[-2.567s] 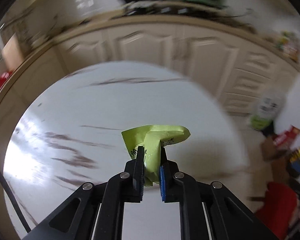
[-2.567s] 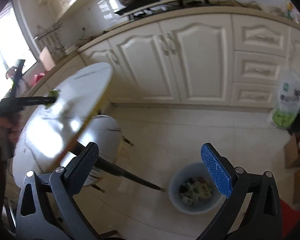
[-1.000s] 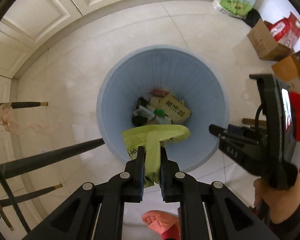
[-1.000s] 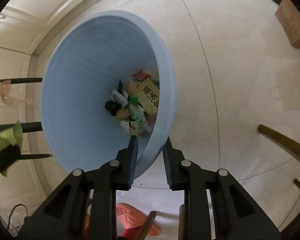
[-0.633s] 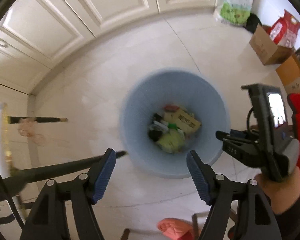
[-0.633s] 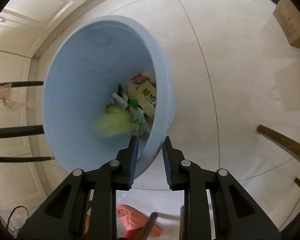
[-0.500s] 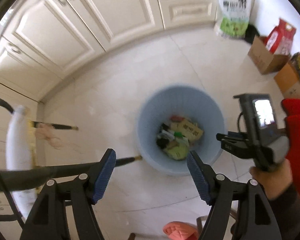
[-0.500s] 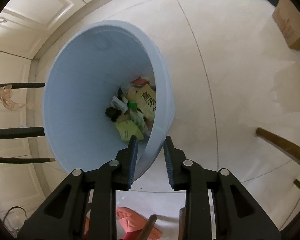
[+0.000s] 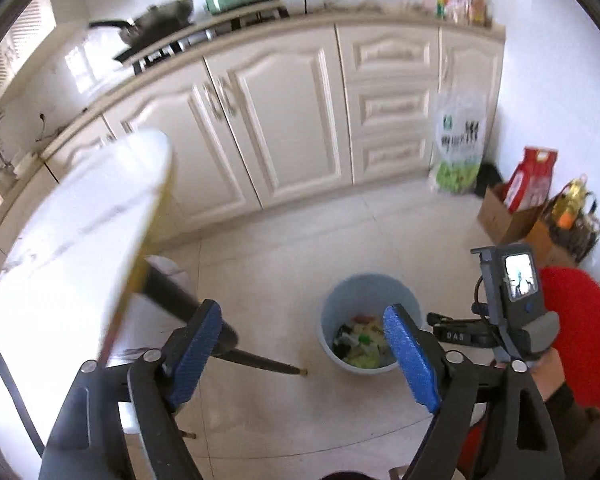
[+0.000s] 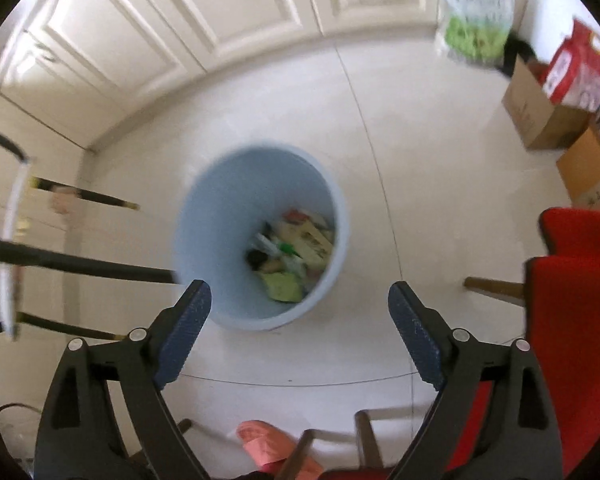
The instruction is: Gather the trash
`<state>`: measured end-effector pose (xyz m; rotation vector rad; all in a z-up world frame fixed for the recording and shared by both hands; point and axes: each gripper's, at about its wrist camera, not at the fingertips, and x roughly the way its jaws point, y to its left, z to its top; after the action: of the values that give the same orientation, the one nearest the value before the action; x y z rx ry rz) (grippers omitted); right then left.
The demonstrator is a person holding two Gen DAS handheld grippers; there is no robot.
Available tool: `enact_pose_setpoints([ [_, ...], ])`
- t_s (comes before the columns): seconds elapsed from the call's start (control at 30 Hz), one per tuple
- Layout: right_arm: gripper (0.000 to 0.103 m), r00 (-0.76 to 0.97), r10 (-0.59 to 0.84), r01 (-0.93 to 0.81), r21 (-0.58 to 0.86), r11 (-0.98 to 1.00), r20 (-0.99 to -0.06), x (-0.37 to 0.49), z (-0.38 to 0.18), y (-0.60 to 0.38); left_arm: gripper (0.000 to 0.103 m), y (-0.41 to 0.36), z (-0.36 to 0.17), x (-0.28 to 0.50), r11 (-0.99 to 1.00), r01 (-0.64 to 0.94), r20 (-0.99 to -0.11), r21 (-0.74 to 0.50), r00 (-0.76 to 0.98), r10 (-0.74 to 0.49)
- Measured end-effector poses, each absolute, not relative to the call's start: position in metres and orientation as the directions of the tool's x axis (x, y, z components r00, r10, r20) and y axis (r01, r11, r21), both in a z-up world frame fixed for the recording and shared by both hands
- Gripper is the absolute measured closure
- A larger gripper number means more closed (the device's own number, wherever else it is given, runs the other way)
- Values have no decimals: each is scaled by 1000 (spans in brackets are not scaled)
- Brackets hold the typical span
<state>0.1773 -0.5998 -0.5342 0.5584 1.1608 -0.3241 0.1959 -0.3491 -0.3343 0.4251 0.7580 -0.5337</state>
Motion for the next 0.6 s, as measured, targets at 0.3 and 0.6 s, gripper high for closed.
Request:
enact_pose_setpoints([
  [0.3, 0, 709, 17, 281, 304, 910, -705, 146, -309, -468, 11, -214, -241, 86, 852, 515, -557, 94, 736, -384],
  [0.6, 0, 877, 14, 85, 183, 979, -481, 116, -151, -336, 1, -67, -188, -50, 909, 413, -332, 61, 867, -372],
])
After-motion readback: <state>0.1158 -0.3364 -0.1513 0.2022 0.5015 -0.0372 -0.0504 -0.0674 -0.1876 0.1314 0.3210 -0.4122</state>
